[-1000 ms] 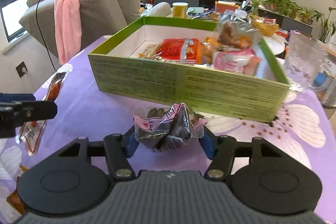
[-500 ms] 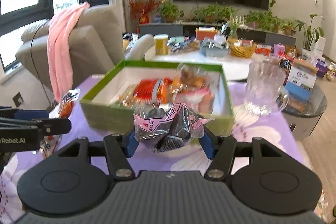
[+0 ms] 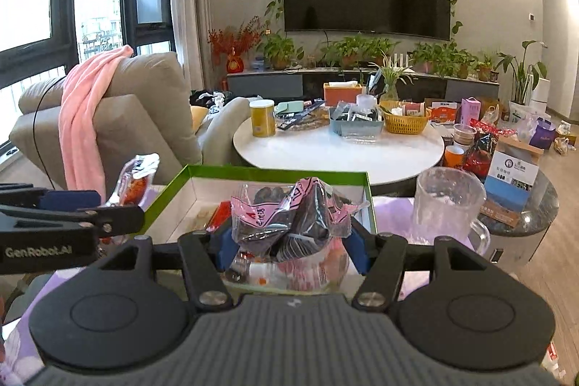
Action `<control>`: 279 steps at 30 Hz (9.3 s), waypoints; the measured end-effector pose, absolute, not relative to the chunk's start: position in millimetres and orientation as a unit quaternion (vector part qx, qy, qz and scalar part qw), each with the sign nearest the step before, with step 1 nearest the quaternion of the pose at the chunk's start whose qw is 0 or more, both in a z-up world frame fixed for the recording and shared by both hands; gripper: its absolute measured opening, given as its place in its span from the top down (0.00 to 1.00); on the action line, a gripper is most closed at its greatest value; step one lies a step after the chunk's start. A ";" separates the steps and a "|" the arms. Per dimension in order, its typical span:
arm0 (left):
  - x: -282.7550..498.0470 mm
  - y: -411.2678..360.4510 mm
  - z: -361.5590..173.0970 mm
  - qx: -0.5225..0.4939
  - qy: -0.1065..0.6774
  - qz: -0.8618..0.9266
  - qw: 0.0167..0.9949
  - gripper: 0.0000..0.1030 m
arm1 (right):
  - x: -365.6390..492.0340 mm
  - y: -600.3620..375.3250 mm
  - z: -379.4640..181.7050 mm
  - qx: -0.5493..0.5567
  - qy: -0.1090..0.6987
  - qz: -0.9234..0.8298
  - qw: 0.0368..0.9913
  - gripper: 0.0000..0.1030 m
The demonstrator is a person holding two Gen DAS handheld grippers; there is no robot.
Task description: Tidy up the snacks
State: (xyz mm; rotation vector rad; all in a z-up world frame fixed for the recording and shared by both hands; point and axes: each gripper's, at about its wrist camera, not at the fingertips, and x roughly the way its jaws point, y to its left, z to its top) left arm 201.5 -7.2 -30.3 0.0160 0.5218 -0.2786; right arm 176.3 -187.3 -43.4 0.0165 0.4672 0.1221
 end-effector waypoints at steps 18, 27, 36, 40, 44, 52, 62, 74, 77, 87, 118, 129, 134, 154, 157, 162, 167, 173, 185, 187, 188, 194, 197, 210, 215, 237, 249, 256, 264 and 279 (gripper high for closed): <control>288.6 -27.3 -86.6 0.045 0.292 -0.128 0.947 0.45 | 254.0 -184.6 -82.1 -0.007 0.274 0.037 0.961 0.43; 276.9 -13.9 -79.3 0.040 0.278 -0.114 0.953 0.41 | 233.4 -183.9 -68.3 -0.012 0.231 0.027 0.972 0.43; 238.2 3.0 -55.8 0.033 0.269 -0.102 0.957 0.41 | 198.1 -194.2 -47.0 0.010 0.226 0.014 0.974 0.43; 214.8 12.6 -49.0 0.028 0.271 -0.094 0.958 0.41 | 178.4 -195.7 -43.6 0.010 0.228 0.016 0.974 0.43; 189.1 25.5 -49.8 0.022 0.278 -0.082 0.957 0.41 | 155.9 -195.2 -45.3 0.004 0.234 0.022 0.972 0.43; 142.0 47.9 -69.2 0.008 0.312 -0.064 0.948 0.41 | 123.4 -189.9 -61.7 -0.011 0.262 0.035 0.964 0.43; 98.6 66.9 -89.8 0.001 0.342 -0.057 0.938 0.41 | 82.9 -176.6 -83.1 -0.034 0.295 0.081 0.951 0.43; 56.2 56.8 -104.6 0.008 0.366 -0.080 0.927 0.41 | 32.8 -138.5 -109.9 -0.093 0.320 0.227 0.915 0.43; 52.2 53.0 -109.3 0.009 0.375 -0.081 0.923 0.41 | 32.8 -125.0 -118.9 -0.110 0.331 0.240 0.906 0.43; 53.3 38.1 -120.7 0.027 0.391 -0.095 0.915 0.40 | 38.8 -128.5 -129.6 -0.081 0.356 0.227 0.903 0.43; 57.9 45.8 -121.7 0.003 0.391 -0.102 0.915 0.53 | 52.0 -154.3 -125.2 -0.040 0.373 0.160 0.913 0.56; 55.2 36.0 -113.8 0.040 0.361 -0.097 0.927 0.44 | 56.8 -165.6 -122.7 -0.023 0.370 0.146 0.917 0.56; 52.6 30.0 -118.0 0.048 0.374 -0.105 0.920 0.39 | 56.8 -167.2 -123.9 -0.020 0.372 0.146 0.916 0.56; 61.2 37.3 -109.3 0.012 0.359 -0.098 0.928 0.49 | 56.1 -179.8 -119.7 0.002 0.364 0.143 0.920 0.56; 63.6 39.0 -100.9 0.011 0.349 -0.095 0.932 0.49 | 56.0 -182.3 -116.9 0.003 0.361 0.141 0.922 0.56; 70.2 38.8 -83.7 0.013 0.328 -0.093 0.940 0.49 | 59.5 -185.3 -104.9 0.010 0.345 0.137 0.928 0.56; 77.5 32.5 -72.7 0.013 0.314 -0.099 0.944 0.49 | 63.0 -182.5 -91.7 0.008 0.325 0.141 0.935 0.56; 85.2 24.8 -63.9 0.001 0.300 -0.114 0.947 0.49 | 67.6 -182.3 -72.2 0.013 0.300 0.140 0.944 0.56; 112.2 16.3 -52.6 -0.004 0.285 -0.118 0.951 0.49 | 91.2 -186.1 -49.7 0.020 0.266 0.135 0.954 0.56; 120.3 16.4 -49.3 -0.005 0.282 -0.115 0.952 0.49 | 98.9 -186.5 -47.1 0.023 0.264 0.133 0.955 0.56; 124.9 16.2 -47.1 -0.004 0.280 -0.114 0.953 0.49 | 103.9 -186.6 -45.4 0.025 0.262 0.131 0.956 0.56; 152.5 12.0 -34.6 0.004 0.264 -0.112 0.958 0.49 | 126.5 -184.3 -36.0 0.029 0.251 0.127 0.959 0.56; 168.3 8.2 -30.5 0.007 0.260 -0.114 0.959 0.49 | 137.0 -182.7 -33.9 0.025 0.245 0.124 0.961 0.56; 232.7 -0.5 -30.6 0.008 0.258 -0.132 0.957 0.49 | 188.3 -178.4 -33.5 0.030 0.241 0.118 0.963 0.56; 249.8 0.8 -36.2 0.001 0.262 -0.134 0.956 0.49 | 201.8 -172.4 -38.8 0.029 0.245 0.122 0.961 0.56; 282.1 1.3 -72.2 -0.010 0.291 -0.123 0.949 0.42 | 230.3 -175.5 -57.6 0.059 0.253 0.081 0.962 0.53; 266.4 -2.8 -63.2 0.000 0.285 -0.128 0.950 0.42 | 218.6 -181.1 -50.8 0.066 0.258 0.079 0.961 0.53; 247.2 -3.3 -47.4 0.000 0.269 -0.126 0.955 0.42 | 199.1 -182.4 -37.0 0.067 0.246 0.077 0.964 0.53; 212.6 -4.1 -20.9 -0.003 0.236 -0.116 0.965 0.42 | 170.4 -187.5 -15.2 0.070 0.221 0.073 0.970 0.53; 127.0 -11.2 22.4 0.013 0.189 -0.117 0.975 0.42 | 94.0 -194.1 24.3 0.071 0.153 0.061 0.984 0.53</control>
